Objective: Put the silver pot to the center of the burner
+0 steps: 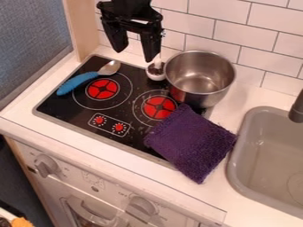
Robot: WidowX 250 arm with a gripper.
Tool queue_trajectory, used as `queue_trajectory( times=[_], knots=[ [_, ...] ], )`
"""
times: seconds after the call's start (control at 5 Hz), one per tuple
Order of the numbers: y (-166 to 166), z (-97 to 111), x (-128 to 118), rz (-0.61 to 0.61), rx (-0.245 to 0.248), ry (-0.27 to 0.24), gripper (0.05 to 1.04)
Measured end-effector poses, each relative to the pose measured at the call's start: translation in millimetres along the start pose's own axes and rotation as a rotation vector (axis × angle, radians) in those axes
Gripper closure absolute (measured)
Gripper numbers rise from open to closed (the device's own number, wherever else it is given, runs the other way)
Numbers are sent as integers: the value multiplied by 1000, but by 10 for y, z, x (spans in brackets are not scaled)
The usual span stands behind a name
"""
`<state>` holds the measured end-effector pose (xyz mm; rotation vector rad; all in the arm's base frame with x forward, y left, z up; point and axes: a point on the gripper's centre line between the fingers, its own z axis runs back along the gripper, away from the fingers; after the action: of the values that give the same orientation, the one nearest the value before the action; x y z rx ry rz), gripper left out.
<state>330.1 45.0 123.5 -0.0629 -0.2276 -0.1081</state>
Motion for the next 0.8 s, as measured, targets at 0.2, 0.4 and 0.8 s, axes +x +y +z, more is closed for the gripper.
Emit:
queue_trajectory(
  times=[0.2, 0.4, 0.8],
  knots=[
    [-12, -102, -16, -1, -16, 23, 85],
    [-51, -386, 115, -16, -82, -5, 85],
    [-62, -499, 339, 91, -95, -132, 85]
  ],
)
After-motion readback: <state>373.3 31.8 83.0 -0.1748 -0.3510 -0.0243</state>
